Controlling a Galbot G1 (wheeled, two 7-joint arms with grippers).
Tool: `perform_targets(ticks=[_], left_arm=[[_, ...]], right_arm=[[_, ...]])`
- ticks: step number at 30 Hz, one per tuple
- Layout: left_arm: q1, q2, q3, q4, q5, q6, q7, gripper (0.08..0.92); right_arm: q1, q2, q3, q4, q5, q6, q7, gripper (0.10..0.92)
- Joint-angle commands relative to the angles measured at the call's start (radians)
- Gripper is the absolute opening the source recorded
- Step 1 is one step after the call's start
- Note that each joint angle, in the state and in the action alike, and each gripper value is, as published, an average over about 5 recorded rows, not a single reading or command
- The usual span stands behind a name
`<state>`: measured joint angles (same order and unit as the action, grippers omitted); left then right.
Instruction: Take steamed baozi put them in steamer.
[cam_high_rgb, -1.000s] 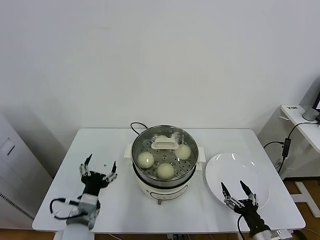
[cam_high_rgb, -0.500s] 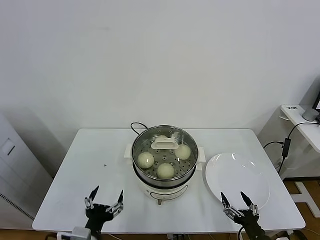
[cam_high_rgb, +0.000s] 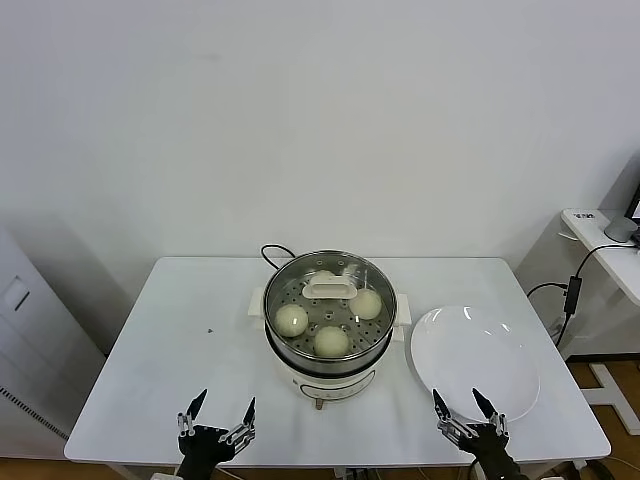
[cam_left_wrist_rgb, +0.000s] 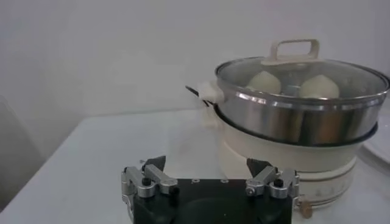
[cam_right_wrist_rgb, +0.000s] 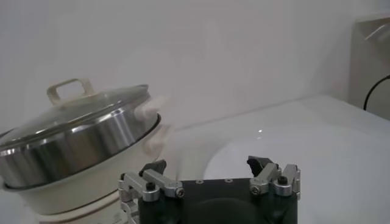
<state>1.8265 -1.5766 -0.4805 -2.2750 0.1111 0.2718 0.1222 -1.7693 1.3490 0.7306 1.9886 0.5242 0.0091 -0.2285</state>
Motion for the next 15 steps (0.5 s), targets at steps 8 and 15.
perform_targets(ticks=[8, 15], left_arm=[[0.028, 0.0, 0.012, -0.008, -0.011, -0.053, 0.02, 0.823], [0.027, 0.001, 0.007, -0.007, -0.006, -0.067, 0.021, 0.823]], right_arm=[[0.015, 0.005, -0.001, -0.011, -0.045, -0.007, 0.001, 0.823], [0.032, 0.009, -0.006, -0.024, -0.069, -0.009, 0.016, 0.823]])
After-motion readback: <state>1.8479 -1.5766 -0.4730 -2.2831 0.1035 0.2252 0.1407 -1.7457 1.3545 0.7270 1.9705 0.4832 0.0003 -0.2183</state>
